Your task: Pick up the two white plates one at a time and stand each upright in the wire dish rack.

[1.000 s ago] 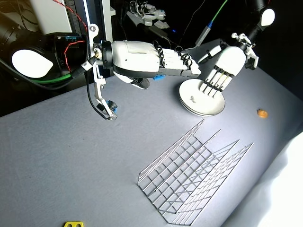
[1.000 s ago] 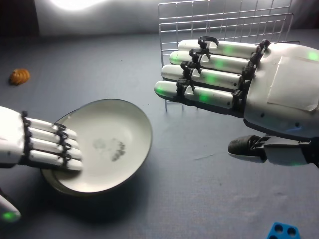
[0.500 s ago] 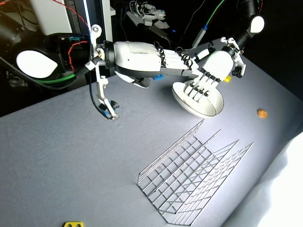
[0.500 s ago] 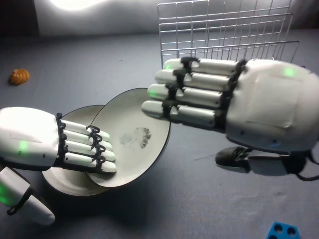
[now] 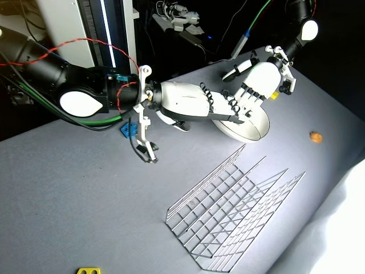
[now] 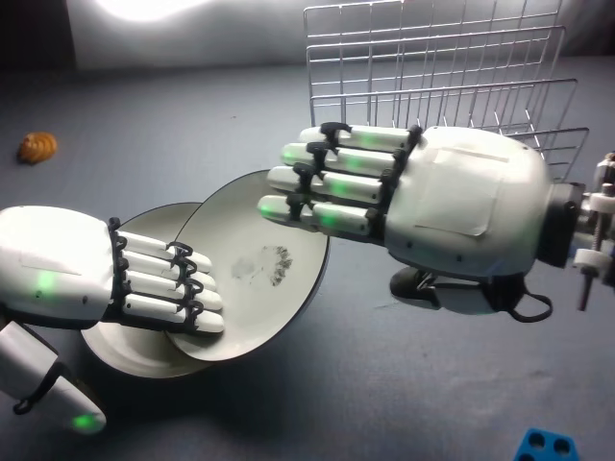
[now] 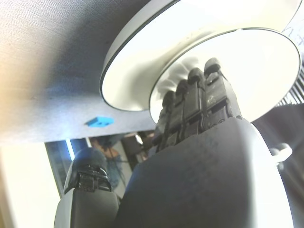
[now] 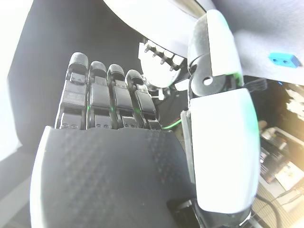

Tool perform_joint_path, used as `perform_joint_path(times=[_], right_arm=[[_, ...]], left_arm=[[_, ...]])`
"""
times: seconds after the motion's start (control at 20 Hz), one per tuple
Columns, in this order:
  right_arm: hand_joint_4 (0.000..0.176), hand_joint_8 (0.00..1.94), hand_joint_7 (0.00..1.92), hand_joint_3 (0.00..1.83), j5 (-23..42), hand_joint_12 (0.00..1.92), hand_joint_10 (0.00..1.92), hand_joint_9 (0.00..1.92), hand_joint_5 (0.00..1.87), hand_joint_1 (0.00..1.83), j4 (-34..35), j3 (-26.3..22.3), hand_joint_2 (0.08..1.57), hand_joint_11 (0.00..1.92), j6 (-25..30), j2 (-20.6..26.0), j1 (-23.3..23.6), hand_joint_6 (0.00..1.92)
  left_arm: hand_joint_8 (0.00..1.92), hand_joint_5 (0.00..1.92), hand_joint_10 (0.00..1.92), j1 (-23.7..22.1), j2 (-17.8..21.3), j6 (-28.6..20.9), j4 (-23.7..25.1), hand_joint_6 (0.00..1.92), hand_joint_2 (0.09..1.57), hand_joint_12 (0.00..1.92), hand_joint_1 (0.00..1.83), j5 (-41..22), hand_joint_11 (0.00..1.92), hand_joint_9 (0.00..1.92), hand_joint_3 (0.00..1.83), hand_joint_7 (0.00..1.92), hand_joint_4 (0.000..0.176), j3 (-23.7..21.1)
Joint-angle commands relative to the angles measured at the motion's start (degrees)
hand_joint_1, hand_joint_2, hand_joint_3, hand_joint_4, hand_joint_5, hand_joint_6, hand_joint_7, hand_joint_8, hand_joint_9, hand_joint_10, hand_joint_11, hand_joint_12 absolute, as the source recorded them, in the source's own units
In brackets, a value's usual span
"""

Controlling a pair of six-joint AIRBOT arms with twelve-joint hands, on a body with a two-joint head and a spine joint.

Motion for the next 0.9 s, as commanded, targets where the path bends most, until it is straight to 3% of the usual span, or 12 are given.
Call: perform_joint_path(times=[0.0, 0.4, 0.85], right_arm=[[0.000, 0.00, 0.00, 0.00, 7.5, 0.17, 0.00, 0.00, 0.04, 1.12, 0.4, 0.3, 1.04, 0.00, -0.5, -0.5, 0.8, 0.00], [0.000, 0.00, 0.00, 0.00, 7.2, 0.20, 0.00, 0.00, 0.06, 1.11, 0.4, 5.4, 1.04, 0.00, -2.4, -8.1, 0.1, 0.01], [0.000, 0.00, 0.00, 0.00, 7.2, 0.18, 0.00, 0.00, 0.04, 0.97, 0.4, 11.4, 1.09, 0.00, -3.6, -15.5, -0.5, 0.00]], left_arm=[[0.01, 0.10, 0.01, -0.1, -0.9, -0.1, -1.1, 0.01, 1.14, 0.00, 0.00, -1.9, 0.01, 0.02, 0.00, 0.06, 0.000, 0.0], [0.01, 0.13, 0.01, -0.1, -1.1, -0.4, -1.1, 0.01, 1.13, 0.01, 0.00, -1.7, 0.02, 0.04, 0.00, 0.08, 0.000, 0.1], [0.00, 0.11, 0.00, -0.1, -1.5, -1.2, -1.1, 0.00, 1.14, 0.01, 0.00, -1.5, 0.02, 0.03, 0.00, 0.07, 0.000, 1.2]])
